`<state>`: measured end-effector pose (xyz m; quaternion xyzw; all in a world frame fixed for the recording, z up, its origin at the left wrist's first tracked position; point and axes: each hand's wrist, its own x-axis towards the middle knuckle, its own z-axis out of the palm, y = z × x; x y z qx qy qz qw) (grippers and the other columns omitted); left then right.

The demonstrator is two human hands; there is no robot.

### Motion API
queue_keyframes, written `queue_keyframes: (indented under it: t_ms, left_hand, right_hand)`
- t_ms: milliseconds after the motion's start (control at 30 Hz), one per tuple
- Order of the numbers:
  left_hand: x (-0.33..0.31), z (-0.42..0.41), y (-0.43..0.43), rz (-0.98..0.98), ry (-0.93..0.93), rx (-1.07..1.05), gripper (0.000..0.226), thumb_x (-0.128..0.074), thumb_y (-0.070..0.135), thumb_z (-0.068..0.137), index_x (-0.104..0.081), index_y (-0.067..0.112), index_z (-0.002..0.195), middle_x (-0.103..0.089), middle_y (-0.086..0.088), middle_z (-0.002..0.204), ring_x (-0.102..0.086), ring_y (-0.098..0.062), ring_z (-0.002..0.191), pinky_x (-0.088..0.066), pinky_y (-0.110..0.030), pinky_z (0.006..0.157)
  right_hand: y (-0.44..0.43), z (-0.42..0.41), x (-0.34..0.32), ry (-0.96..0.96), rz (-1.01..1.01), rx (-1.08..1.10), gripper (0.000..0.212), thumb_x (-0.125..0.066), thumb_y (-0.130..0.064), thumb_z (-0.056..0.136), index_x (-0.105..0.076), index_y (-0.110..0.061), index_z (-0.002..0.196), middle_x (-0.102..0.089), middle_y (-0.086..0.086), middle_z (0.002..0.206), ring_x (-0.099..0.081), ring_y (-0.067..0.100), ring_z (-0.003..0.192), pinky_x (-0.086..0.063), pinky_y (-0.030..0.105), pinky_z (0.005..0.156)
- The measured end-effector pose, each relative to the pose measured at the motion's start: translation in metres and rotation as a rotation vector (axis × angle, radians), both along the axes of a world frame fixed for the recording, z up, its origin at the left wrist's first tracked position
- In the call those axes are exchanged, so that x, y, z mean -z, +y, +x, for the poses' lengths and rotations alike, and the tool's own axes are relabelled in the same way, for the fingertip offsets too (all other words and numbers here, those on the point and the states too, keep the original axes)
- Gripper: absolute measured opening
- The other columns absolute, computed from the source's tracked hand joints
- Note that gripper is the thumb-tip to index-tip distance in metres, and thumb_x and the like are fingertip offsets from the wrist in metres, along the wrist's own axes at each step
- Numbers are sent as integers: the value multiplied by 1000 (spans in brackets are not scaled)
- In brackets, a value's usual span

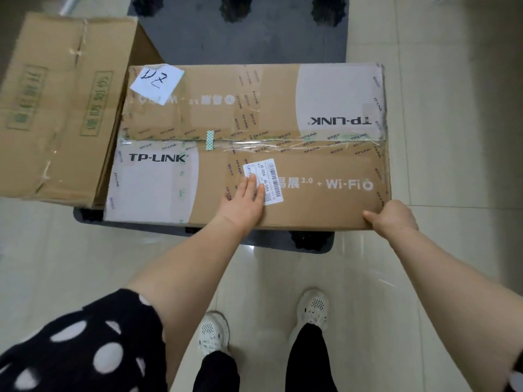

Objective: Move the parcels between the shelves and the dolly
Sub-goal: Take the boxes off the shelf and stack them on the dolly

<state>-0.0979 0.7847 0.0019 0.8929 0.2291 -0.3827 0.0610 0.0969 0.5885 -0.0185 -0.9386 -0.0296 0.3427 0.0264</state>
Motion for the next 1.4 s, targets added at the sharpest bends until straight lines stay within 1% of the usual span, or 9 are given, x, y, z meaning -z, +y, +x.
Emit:
queue_keyframes:
  t_ms: [133, 267, 667, 1000, 1100, 1167, 1233, 1300, 1400]
  left_hand:
    - [-1, -10, 8, -21, 8, 29, 74, -41, -1, 96, 9, 4, 151, 21, -18, 156, 16, -31, 146, -22, -57, 112]
    - [3, -20, 19, 0, -2, 72, 80, -47, -3, 94, 10, 4, 150, 21, -19, 156, 14, -31, 146, -23, -58, 112]
    - [-8, -28, 26, -7, 24, 97, 76, -42, -5, 94, 9, 4, 151, 21, -17, 156, 14, -30, 146, -20, -54, 115]
    - [-1, -24, 28, -17, 50, 70, 81, -50, 5, 95, 10, 5, 151, 22, -16, 156, 15, -29, 146, -22, -53, 115]
    - [-6, -21, 25, -19, 76, 29, 98, -65, 15, 88, 10, 8, 151, 21, -14, 157, 11, -29, 147, -23, -54, 114]
    - [-16, -17, 19, -18, 94, 16, 106, -73, 25, 83, 7, 11, 151, 18, -13, 157, 8, -30, 147, -23, -58, 112]
    - [-29, -11, 9, -26, 89, 27, 106, -73, 30, 82, 5, 16, 152, 16, -12, 158, 6, -30, 147, -21, -60, 112]
    - [-45, -3, -2, -27, 58, 67, 105, -72, 34, 82, 4, 20, 152, 13, -10, 159, 4, -29, 147, -22, -60, 112]
    - [-79, 13, -20, -22, -6, 137, 101, -71, 34, 83, 1, 22, 152, 6, -10, 159, 0, -29, 147, -25, -60, 110]
  right_hand:
    - [0, -16, -3, 15, 2, 8, 47, -63, -33, 90, -55, 4, 117, -58, 23, 118, -55, 38, 112, -40, 34, 76]
    - [3, -33, -3, 29, -3, -2, 47, -62, -34, 91, -55, 3, 118, -58, 21, 119, -54, 38, 113, -45, 38, 81]
    - [12, -50, -3, 49, -16, -5, 42, -58, -32, 92, -54, 1, 119, -58, 18, 118, -51, 36, 116, -47, 40, 86]
    - [11, -50, 5, 63, -19, 59, 46, -57, -34, 92, -53, 0, 123, -54, 19, 122, -55, 37, 108, -46, 38, 81]
    - [13, -53, 3, 87, -5, 104, 65, -59, -34, 91, -36, 5, 137, -45, 20, 135, -48, 37, 121, -45, 41, 90]
    - [15, -60, -6, 93, 29, 111, 81, -61, -33, 91, -16, 5, 146, -30, 20, 148, -35, 36, 133, -36, 43, 104]
    - [15, -68, -22, 56, 50, 5, 87, -60, -33, 92, -4, 0, 150, -14, 17, 156, -21, 35, 142, -24, 44, 115]
    - [12, -73, -42, 20, 79, -137, 85, -58, -33, 93, -3, -6, 151, -8, 14, 159, -12, 32, 145, -18, 44, 117]
    - [0, -73, -79, 16, 132, -211, 84, -60, -36, 92, -6, -12, 152, -6, 10, 160, -6, 29, 147, -13, 43, 118]
